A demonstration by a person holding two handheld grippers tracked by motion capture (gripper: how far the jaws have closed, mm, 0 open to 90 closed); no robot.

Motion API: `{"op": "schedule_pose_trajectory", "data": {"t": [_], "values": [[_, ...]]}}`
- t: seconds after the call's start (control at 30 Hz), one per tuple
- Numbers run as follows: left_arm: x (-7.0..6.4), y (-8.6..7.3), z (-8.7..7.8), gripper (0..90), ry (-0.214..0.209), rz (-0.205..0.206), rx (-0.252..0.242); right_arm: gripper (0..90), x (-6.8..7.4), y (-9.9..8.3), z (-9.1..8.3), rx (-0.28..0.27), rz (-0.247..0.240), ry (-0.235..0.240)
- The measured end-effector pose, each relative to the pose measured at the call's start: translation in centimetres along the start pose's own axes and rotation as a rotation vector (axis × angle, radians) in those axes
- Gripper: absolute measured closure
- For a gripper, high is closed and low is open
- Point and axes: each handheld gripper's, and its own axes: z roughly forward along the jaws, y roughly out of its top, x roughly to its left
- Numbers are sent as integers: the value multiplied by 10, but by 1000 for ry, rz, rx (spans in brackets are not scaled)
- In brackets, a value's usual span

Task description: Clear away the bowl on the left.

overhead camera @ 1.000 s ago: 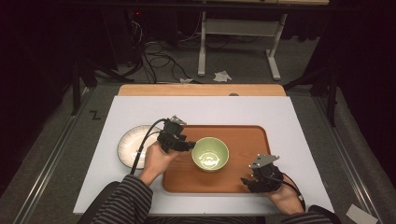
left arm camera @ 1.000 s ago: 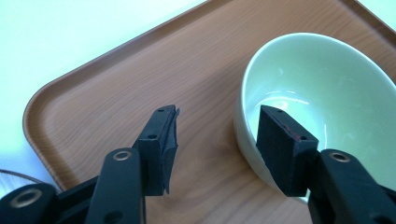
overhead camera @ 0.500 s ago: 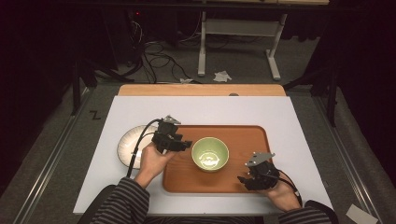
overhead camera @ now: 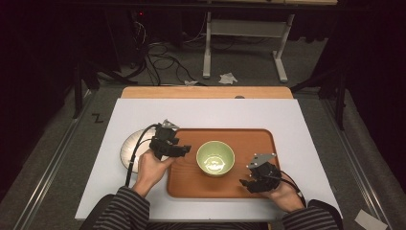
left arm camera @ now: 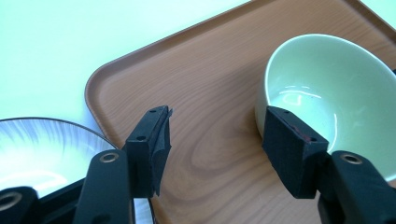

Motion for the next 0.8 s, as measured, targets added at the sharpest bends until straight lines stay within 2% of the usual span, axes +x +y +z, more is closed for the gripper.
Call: {"op": "schedule_pose_trajectory", "data": {"t": [0.17, 0.47, 0.6, 0.8], "values": [[-2, -2, -5, 406, 28, 4, -9, 421, 0, 3, 2, -3, -8, 6], [-6, -9, -11, 386, 29, 3, -15, 421, -1, 6, 4, 3, -27, 18], [-6, -14, -11, 388, 20, -20, -16, 421, -2, 8, 5, 0, -24, 19], [-8, -21, -17, 388, 20, -26, -29, 421, -2, 9, 6, -1, -28, 19]]}}
